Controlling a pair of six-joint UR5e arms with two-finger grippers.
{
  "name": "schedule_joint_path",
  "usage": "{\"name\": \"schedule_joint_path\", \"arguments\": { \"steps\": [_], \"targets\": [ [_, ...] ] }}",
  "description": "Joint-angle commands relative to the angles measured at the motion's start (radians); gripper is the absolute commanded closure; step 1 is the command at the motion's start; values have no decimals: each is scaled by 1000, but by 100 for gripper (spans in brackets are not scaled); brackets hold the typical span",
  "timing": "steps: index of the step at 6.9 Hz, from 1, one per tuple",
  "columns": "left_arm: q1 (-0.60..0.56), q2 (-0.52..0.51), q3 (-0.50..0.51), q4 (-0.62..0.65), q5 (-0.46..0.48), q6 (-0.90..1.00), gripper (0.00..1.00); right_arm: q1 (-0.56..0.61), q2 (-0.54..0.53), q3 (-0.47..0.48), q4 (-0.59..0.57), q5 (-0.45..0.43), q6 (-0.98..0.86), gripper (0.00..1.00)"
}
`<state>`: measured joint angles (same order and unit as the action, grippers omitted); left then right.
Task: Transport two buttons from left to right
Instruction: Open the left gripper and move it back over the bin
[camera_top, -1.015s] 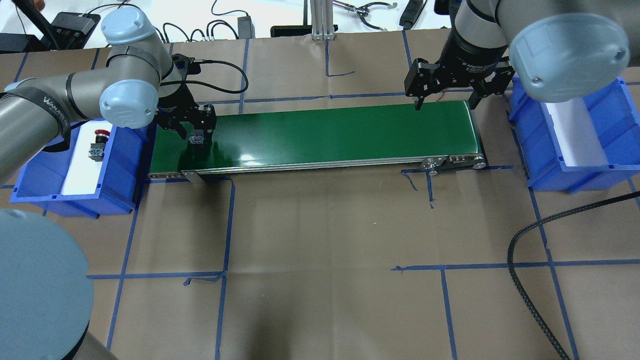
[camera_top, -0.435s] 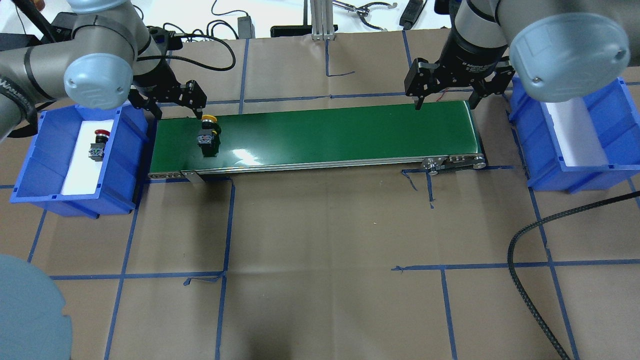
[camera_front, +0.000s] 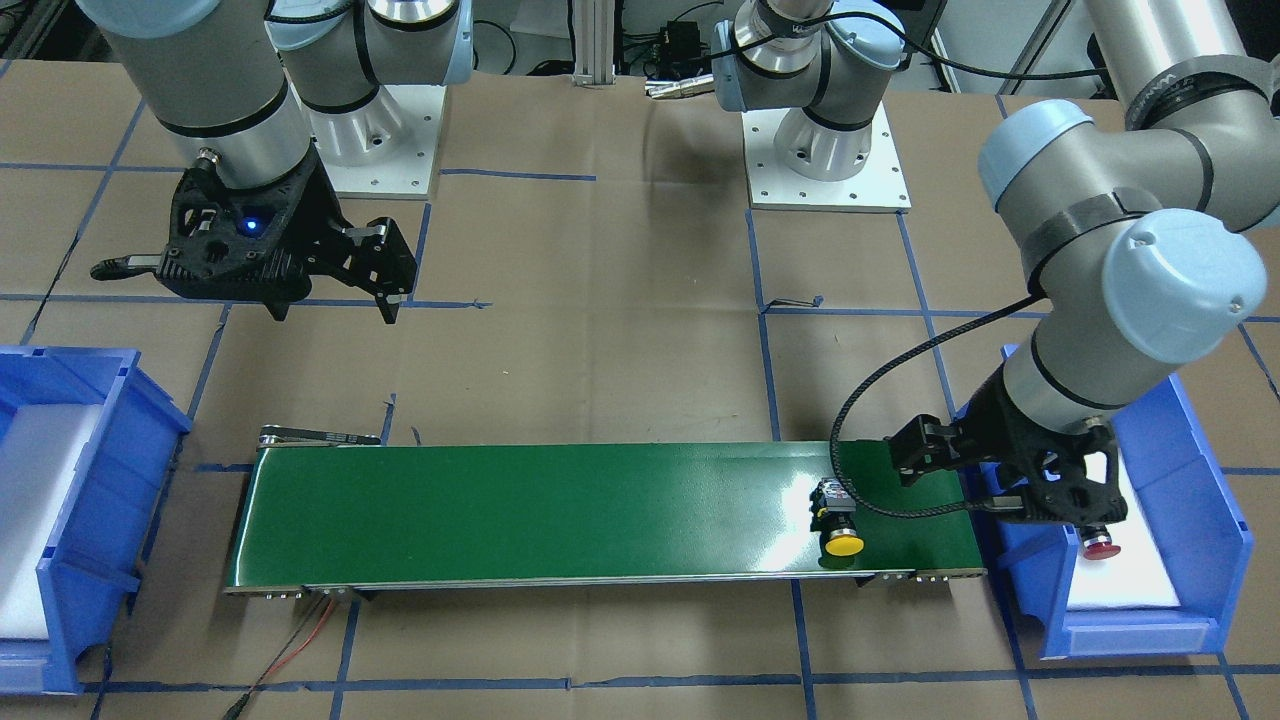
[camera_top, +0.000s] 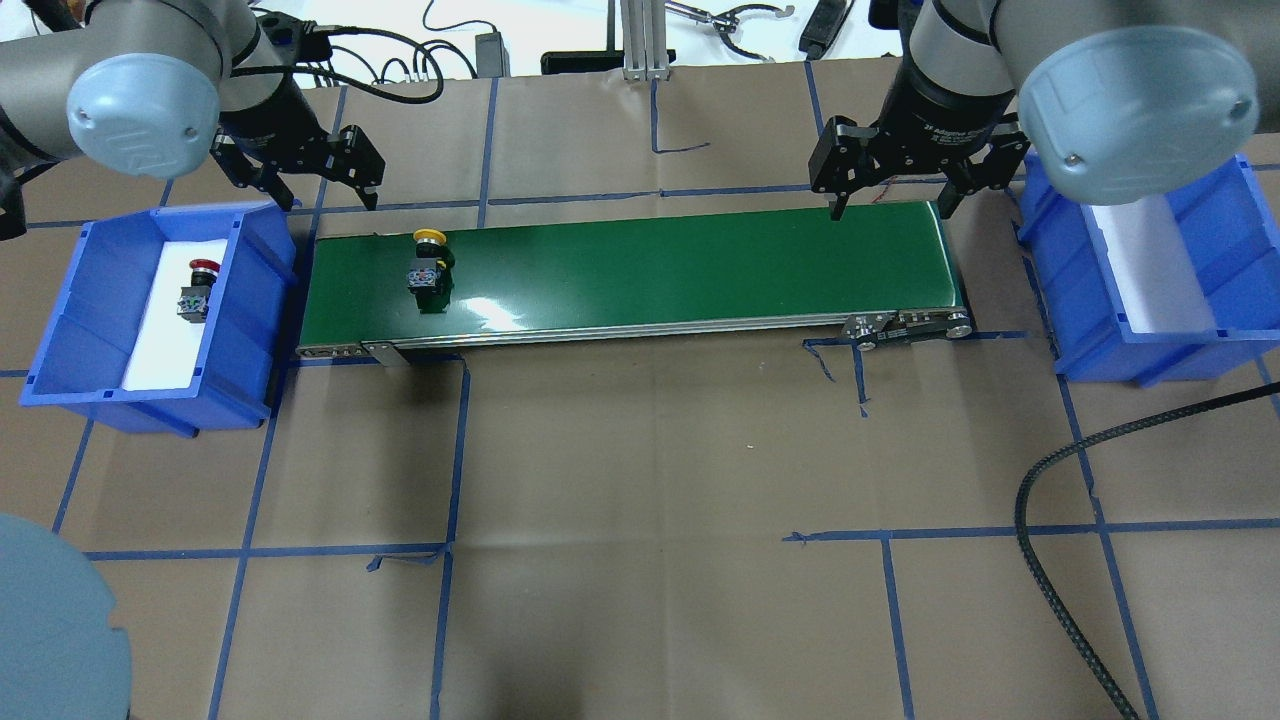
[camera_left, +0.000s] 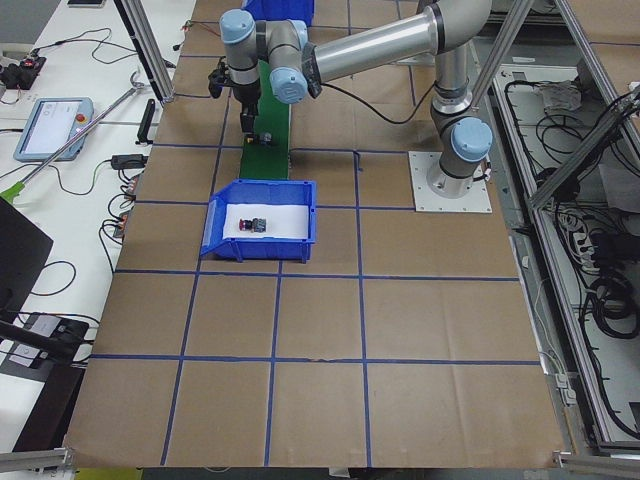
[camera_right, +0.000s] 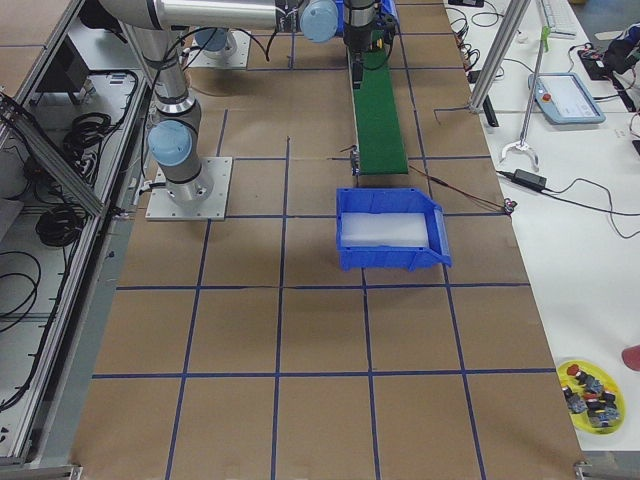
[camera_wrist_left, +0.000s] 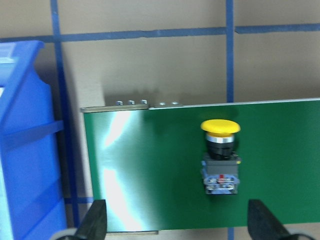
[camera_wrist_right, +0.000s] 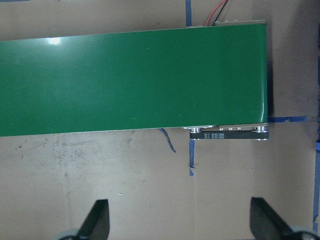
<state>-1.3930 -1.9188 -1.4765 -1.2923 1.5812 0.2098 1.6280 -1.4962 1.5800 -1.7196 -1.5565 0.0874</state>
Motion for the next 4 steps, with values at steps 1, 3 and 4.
{"name": "schedule_joint_path", "arguments": {
  "steps": [1, 3, 4],
  "targets": [
    [131, 1, 8, -4, -1, 122, 0, 1, -3, 1, 2, 1, -1, 0],
    [250, -6, 8, -2, -1, 294, 0, 1, -7, -2, -3, 1, -1, 0],
    [296, -12, 8, -2, 0, 362, 0, 0, -10, -3, -3, 1, -1, 0]
  ]
}}
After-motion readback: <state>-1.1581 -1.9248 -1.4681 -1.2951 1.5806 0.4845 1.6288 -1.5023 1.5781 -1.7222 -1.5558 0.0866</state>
